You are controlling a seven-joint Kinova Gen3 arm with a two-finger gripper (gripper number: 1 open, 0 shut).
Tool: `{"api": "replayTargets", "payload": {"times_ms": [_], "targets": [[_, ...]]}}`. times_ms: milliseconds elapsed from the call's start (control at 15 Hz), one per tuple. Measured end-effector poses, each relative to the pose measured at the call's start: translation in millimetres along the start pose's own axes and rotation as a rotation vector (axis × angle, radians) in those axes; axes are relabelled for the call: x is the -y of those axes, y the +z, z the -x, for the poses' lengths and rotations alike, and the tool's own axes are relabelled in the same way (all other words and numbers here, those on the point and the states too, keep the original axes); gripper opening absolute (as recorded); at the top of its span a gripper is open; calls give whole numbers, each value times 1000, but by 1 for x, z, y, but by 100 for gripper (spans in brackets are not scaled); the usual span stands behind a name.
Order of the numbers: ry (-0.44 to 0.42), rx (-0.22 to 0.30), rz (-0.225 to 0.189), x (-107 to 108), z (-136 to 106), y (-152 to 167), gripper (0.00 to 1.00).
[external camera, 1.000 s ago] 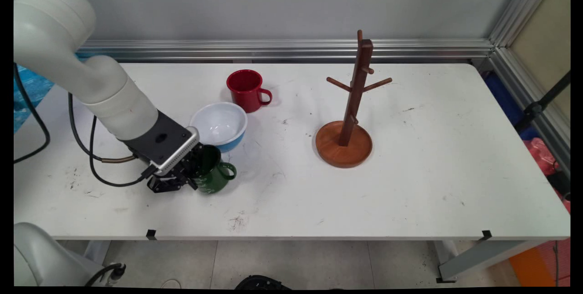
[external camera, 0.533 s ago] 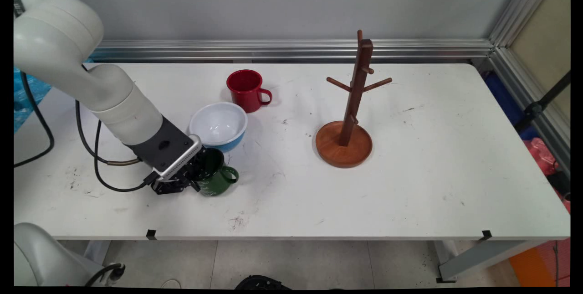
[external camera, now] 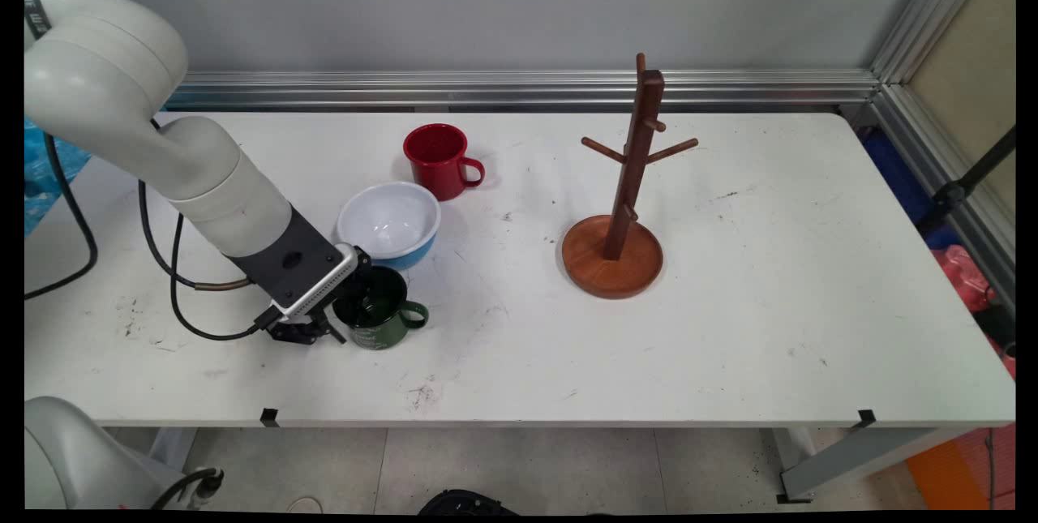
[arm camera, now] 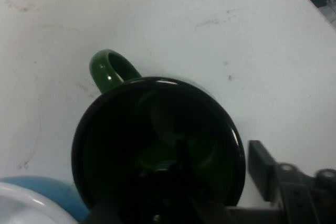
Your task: Place the picked object on the table
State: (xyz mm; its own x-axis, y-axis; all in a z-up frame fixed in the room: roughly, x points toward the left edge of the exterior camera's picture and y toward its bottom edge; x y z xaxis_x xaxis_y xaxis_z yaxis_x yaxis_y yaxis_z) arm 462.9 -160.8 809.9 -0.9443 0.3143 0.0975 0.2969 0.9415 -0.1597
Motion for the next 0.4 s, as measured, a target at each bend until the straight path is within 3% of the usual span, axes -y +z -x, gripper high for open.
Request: {"api": "replayTargets", "payload": {"times_ms": [400], "targets": [[7, -4, 1, -2, 1, 0, 100]]}}
